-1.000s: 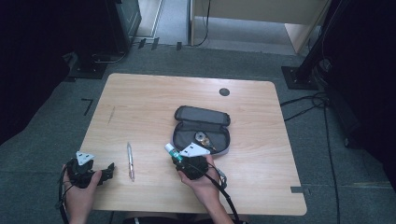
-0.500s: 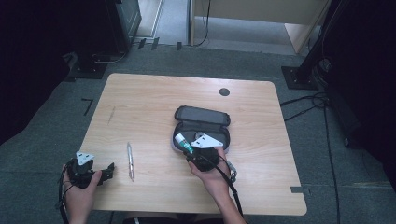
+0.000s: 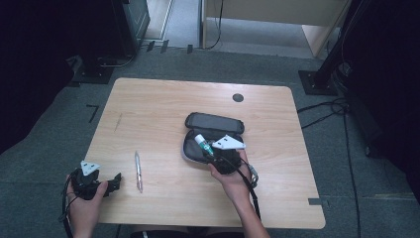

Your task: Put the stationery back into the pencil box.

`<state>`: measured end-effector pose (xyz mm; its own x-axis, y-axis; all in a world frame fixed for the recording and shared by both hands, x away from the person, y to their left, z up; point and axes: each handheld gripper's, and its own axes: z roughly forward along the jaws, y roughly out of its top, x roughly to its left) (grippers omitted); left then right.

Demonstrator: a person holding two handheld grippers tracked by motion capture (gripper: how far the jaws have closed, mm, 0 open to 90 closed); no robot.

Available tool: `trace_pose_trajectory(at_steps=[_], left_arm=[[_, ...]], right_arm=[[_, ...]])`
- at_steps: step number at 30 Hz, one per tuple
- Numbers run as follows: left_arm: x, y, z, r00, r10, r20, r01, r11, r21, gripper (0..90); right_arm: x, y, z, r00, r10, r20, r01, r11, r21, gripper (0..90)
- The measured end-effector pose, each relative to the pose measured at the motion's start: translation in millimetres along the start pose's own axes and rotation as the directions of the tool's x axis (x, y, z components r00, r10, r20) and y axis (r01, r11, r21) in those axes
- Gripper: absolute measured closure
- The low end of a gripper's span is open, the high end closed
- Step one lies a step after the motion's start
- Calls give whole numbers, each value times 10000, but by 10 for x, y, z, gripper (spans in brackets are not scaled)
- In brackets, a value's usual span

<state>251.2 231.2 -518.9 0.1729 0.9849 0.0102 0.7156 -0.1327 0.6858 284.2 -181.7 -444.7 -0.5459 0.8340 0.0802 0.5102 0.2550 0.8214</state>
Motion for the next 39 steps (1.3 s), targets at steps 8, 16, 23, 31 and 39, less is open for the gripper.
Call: trace_pose_trajectory(at_steps=[8,16,23,31,39], left_arm=[[0,0,0,10000,1,1,-1,10000,0,0],[0,0,0,10000,1,1,-1,10000,1,0],[0,0,0,10000,0,0,0,10000,-1,0],[0,0,0,10000,2,1,-2,10000,2,0],[0,0,0,10000,-1,2,1,10000,0,0]], right_arm=[[-152,-14,97,9997,173,170,-177,9995,259,661],[-288,-67,266,9987,380,340,-403,9967,703,661],[-274,-76,410,9988,483,118,-493,9938,996,661],[-158,-41,626,9997,168,-199,-138,9896,1434,660],[-161,-63,715,9997,131,-201,-96,9860,1667,659]])
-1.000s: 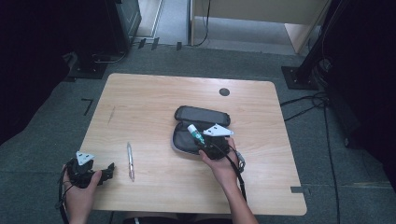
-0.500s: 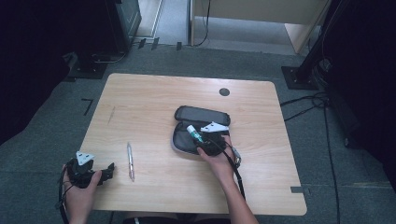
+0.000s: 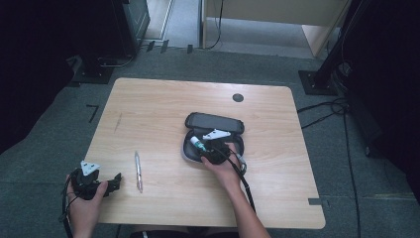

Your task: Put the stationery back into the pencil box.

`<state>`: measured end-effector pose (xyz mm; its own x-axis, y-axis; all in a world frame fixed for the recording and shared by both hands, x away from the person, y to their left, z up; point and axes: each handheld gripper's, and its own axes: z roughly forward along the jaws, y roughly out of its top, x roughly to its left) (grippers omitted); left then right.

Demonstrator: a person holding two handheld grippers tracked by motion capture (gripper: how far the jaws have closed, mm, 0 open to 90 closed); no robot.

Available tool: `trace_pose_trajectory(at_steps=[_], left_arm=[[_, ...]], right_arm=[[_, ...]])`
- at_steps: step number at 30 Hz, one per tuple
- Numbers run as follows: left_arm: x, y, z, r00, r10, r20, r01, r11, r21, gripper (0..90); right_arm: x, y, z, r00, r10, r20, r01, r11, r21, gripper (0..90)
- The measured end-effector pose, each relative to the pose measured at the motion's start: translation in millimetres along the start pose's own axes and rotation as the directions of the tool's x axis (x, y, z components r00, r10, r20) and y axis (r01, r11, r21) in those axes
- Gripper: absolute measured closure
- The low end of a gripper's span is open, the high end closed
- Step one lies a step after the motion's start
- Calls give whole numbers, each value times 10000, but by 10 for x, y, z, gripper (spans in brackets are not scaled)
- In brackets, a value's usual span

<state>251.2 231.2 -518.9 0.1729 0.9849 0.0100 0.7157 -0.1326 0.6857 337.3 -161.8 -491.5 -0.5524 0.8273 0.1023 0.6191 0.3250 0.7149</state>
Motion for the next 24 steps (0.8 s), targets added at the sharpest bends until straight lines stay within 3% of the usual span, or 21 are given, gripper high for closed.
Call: trace_pose_trajectory(at_steps=[6,17,24], left_arm=[[0,0,0,10000,2,-1,-2,10000,2,0],[1,0,0,10000,8,-5,-8,10000,1,0],[1,0,0,10000,10,-5,-10,10000,1,0]], right_arm=[[-10,-6,-21,10000,34,61,-34,10000,4,650],[-31,-3,-259,9986,390,350,-357,9953,-901,481],[125,-20,-393,9992,228,328,-188,9930,-1169,437]])
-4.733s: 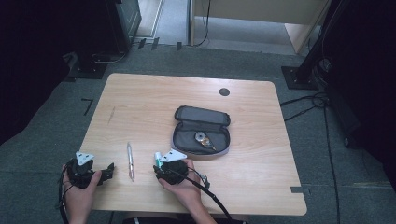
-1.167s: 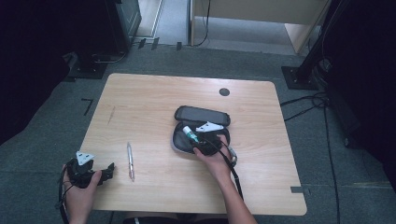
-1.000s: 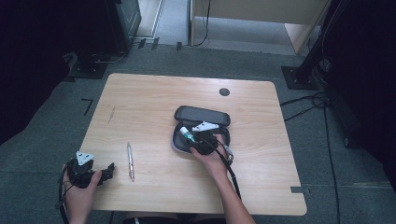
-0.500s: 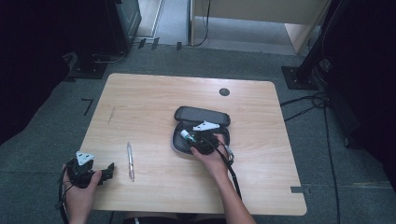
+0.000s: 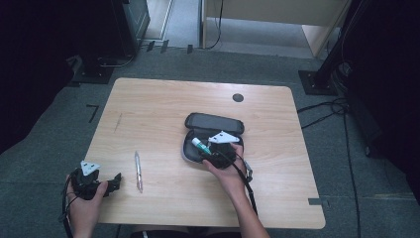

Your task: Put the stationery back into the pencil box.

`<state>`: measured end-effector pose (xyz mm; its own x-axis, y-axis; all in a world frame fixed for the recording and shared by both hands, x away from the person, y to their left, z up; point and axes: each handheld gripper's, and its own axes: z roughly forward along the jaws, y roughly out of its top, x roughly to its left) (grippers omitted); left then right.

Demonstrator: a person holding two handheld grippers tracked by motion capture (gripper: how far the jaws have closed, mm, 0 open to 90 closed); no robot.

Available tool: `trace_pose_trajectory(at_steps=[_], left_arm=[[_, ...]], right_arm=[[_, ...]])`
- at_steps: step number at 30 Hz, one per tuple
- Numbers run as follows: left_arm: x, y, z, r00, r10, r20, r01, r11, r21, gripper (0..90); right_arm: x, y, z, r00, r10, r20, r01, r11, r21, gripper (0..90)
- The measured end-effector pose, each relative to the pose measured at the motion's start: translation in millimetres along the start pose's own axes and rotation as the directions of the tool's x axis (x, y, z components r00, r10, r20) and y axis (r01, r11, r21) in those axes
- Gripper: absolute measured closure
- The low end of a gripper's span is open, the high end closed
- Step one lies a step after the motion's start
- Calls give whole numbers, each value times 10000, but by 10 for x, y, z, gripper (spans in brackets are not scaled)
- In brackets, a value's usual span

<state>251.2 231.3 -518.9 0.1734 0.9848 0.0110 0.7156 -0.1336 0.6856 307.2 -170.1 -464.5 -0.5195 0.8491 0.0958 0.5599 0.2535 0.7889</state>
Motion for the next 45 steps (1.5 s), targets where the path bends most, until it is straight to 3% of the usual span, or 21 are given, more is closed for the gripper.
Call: trace_pose_trajectory(at_steps=[6,12,20,26,36,40,43,45], left_arm=[[0,-1,0,10000,-6,0,6,10000,-5,0],[-7,-8,-8,10000,-39,3,39,10000,0,0],[-8,0,-39,9995,-219,217,216,9997,124,0],[-89,32,-56,9979,-343,546,345,9994,-24,0],[-315,104,-92,9961,-320,820,329,9994,-89,0],[-383,138,-105,9955,-320,887,327,9994,-59,0],[-441,163,-103,9975,-372,603,378,9992,-91,44],[-465,176,-94,9972,-362,653,365,9993,-40,55]], right_arm=[[249,-1,-49,9992,-292,-288,287,9994,-199,434],[279,-26,-142,9995,-159,-256,148,9990,-427,375],[54,-148,-383,9997,175,145,-167,9983,-554,145],[-165,-289,-602,9973,568,469,-540,9967,-608,11],[-466,-600,-923,9888,981,1126,-904,9933,-713,0],[-627,-776,-1027,9816,1226,1465,-1142,9914,-644,0],[-730,-893,-1085,9748,1431,1709,-1340,9889,-640,0],[-808,-982,-1119,9697,1544,1894,-1445,9874,-651,0]])
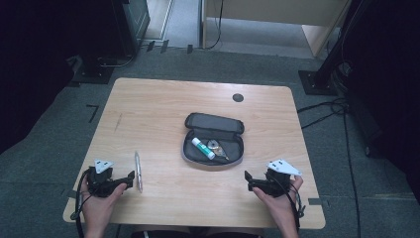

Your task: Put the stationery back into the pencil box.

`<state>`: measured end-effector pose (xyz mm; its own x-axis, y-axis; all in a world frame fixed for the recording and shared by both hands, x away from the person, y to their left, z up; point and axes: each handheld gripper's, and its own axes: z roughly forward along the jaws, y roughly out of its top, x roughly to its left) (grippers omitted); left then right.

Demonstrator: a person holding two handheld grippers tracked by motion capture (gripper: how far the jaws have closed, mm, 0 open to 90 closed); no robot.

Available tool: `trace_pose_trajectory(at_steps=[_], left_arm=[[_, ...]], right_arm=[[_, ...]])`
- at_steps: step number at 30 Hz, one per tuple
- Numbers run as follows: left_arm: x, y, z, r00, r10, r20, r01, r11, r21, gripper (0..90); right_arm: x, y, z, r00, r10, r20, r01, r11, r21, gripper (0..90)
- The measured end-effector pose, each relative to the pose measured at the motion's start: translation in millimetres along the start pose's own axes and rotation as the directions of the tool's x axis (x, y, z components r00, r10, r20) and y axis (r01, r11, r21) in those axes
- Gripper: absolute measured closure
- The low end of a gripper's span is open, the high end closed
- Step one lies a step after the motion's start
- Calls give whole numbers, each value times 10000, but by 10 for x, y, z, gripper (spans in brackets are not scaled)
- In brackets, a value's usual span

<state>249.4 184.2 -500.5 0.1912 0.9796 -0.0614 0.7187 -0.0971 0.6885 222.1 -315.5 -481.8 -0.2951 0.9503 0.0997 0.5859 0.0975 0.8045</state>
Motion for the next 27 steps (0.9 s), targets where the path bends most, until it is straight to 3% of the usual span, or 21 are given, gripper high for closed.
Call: trace_pose_trajectory(at_steps=[6,10,16,20,27], left_arm=[[-83,46,48,10000,-39,-72,40,9999,161,74],[-138,64,82,9998,-142,-129,146,9995,281,146],[-190,65,100,9998,-22,-215,30,9992,390,187],[-206,44,137,9993,58,-361,-38,9985,545,280],[-212,27,119,9975,255,-662,-229,9989,402,461]], right_arm=[[-250,-199,-43,9977,427,520,-437,9989,185,0],[-405,-310,-72,9932,619,988,-649,9975,283,0],[-556,-414,-108,9879,781,1339,-846,9954,439,0],[-638,-454,-132,9841,825,1575,-922,9942,553,0],[-707,-507,-129,9814,649,1809,-799,9938,769,19]])
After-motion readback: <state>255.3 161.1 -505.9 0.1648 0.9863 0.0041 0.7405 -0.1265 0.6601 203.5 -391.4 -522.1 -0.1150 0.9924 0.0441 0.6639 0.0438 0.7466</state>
